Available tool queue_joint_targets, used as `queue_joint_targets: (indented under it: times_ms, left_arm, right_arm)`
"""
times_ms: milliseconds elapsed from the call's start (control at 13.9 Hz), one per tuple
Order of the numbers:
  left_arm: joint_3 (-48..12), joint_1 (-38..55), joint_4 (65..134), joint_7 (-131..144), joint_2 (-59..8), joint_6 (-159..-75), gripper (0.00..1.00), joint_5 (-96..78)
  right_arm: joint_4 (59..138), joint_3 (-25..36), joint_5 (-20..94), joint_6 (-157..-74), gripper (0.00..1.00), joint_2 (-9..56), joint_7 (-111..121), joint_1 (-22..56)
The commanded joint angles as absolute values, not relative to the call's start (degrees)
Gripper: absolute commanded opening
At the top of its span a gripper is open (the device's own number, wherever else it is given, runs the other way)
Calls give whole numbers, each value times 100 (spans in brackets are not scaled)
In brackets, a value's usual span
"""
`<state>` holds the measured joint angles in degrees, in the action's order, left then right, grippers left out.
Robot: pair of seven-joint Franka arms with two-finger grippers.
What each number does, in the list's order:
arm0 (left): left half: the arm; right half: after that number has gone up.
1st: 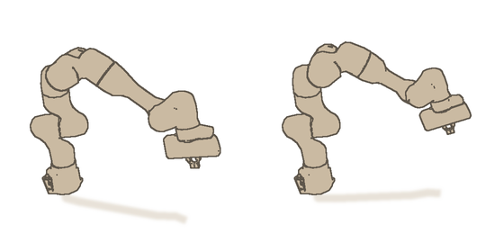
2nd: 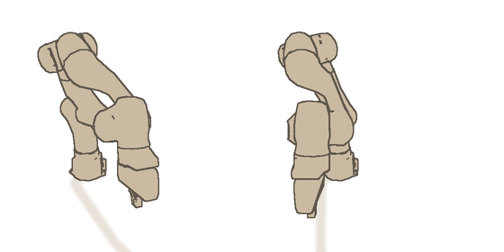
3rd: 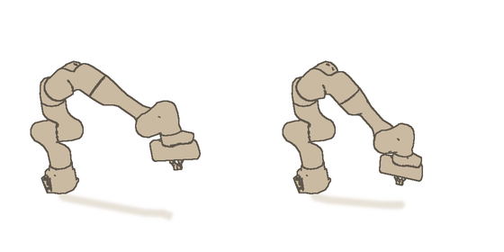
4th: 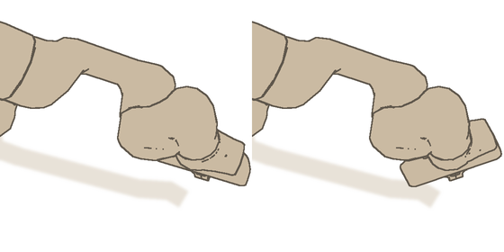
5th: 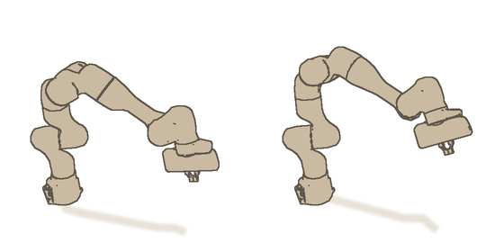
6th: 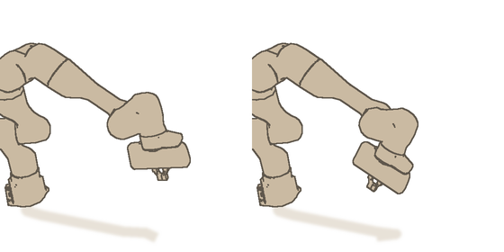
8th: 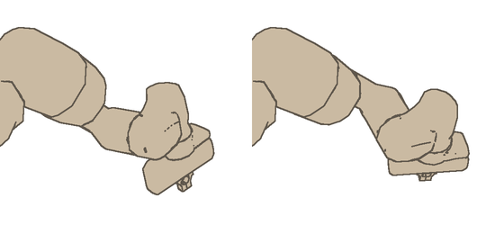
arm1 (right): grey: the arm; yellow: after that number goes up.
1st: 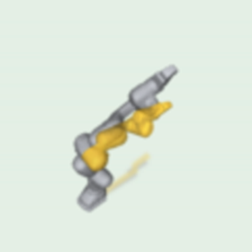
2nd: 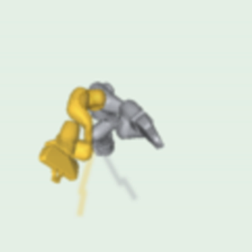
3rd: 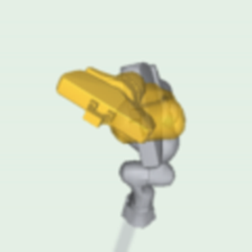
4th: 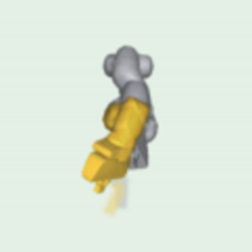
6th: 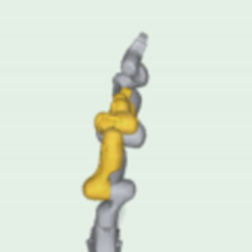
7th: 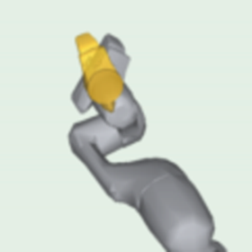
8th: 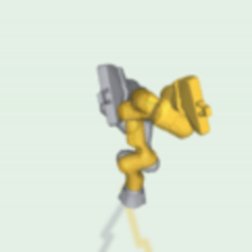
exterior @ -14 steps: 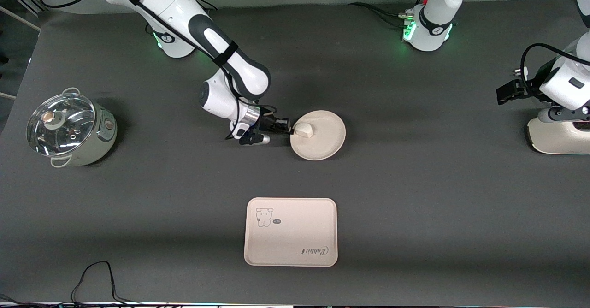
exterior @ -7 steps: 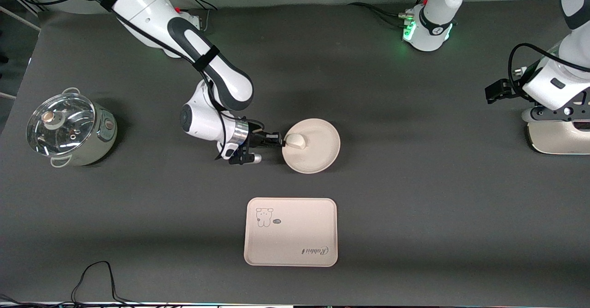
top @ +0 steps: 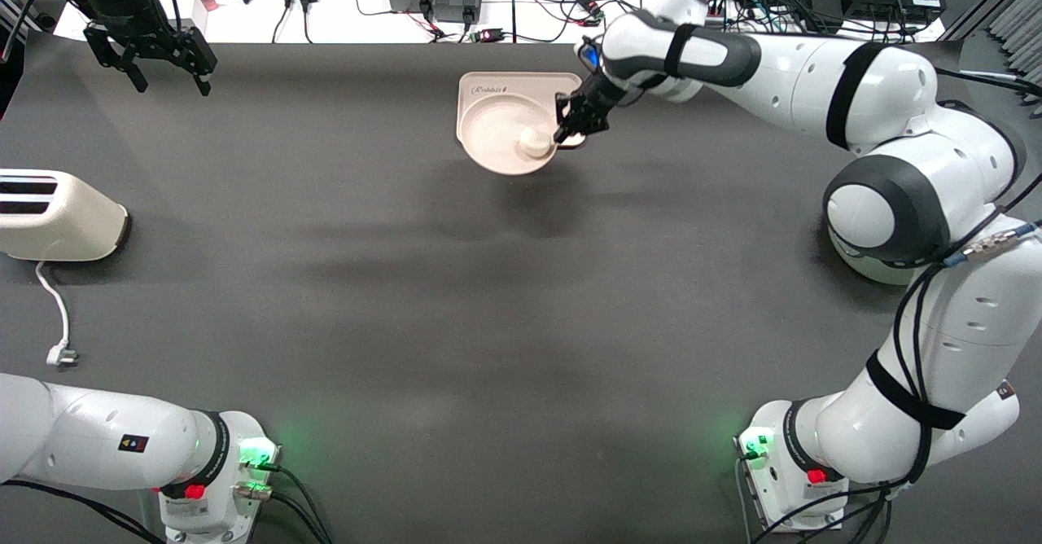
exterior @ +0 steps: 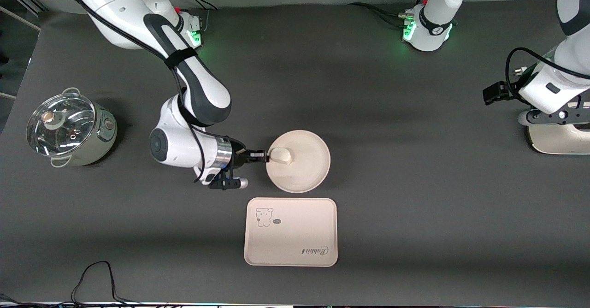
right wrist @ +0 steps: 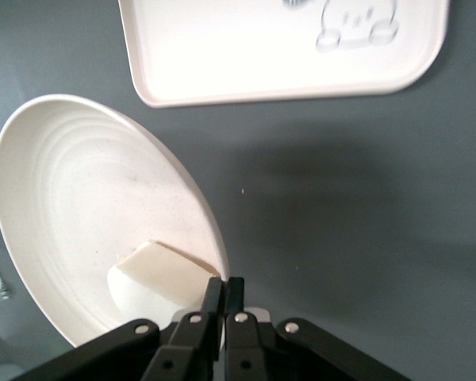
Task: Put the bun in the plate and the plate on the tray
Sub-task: 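Slide the plate with the bun onto the rabbit tray with the right gripper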
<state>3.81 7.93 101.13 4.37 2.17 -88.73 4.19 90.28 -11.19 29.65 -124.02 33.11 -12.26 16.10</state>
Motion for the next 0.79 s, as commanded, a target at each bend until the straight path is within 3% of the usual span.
queue_joint_targets:
  times_ms: [0, 431, 718]
  left_arm:
    - [404, 853, 10125, 457, 246, -8815, 100, 510]
    - [404, 853, 10142, 457, 229, -8824, 100, 510]
    - [404, 844, 10142, 439, 202, -8842, 100, 510]
  right_arm:
    - [7405, -1116, 2348, -11735, 0, 4155, -1845, 1661]
    - [5408, -958, 2285, -11760, 0, 5553, -1881, 1591]
    - [5177, -905, 2294, -12197, 0, 6054, -1740, 1441]
